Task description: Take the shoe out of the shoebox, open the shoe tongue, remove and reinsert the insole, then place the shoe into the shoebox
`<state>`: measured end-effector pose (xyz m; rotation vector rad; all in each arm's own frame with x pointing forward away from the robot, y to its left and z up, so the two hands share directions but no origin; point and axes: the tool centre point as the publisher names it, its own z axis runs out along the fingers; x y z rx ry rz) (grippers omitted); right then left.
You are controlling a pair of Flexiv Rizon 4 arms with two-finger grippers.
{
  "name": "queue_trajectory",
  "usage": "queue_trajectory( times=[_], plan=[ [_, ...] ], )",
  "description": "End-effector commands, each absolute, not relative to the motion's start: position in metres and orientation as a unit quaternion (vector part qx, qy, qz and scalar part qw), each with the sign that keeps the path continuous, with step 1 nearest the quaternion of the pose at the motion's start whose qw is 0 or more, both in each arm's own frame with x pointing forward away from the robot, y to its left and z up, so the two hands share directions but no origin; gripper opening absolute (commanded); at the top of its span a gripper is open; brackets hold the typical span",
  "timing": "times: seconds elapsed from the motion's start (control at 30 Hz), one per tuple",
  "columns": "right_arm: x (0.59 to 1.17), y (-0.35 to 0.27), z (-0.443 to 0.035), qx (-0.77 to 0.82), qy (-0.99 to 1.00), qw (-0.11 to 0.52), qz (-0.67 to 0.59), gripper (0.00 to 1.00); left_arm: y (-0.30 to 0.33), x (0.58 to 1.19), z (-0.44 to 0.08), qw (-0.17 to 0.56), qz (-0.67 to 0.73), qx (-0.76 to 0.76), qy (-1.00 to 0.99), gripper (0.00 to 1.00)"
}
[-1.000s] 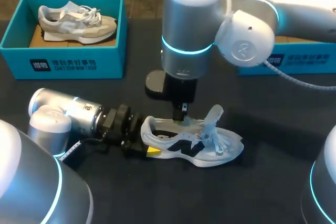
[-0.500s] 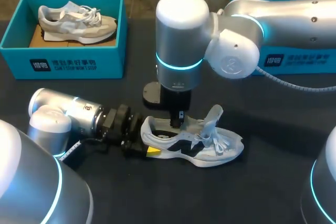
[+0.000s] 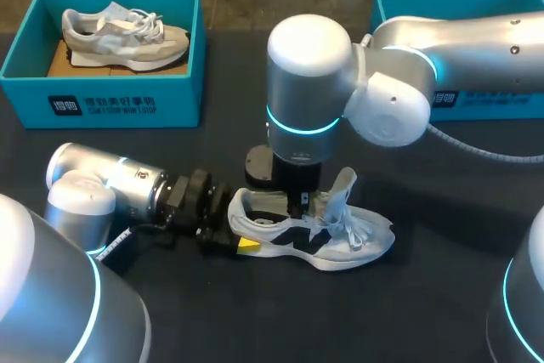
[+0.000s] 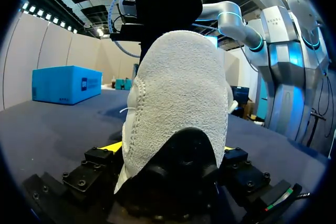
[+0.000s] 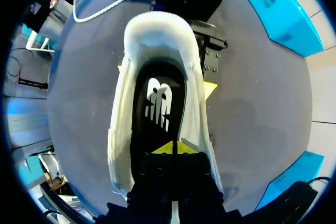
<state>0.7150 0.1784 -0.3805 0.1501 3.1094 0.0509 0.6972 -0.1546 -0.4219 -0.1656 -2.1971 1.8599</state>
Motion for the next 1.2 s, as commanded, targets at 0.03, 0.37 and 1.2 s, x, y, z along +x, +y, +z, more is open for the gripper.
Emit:
queue_trajectory(
  times=[0.03, 0.37, 1.2],
  plan=[
    [0.713, 0.165, -0.380, 0.053, 0.998, 0.020, 0.022, 0.00, -0.155, 0.697, -0.424, 0.129, 0.640, -0.057, -0.756, 0.00],
    [0.716, 0.150, -0.385, 0.074, 0.997, 0.019, 0.025, 0.21, -0.155, 0.697, -0.424, 0.129, 0.640, -0.057, -0.756, 0.00],
    [0.699, 0.157, -0.420, 0.074, 0.996, -0.050, 0.022, 0.44, -0.155, 0.697, -0.424, 0.129, 0.640, -0.057, -0.756, 0.00]
  ],
)
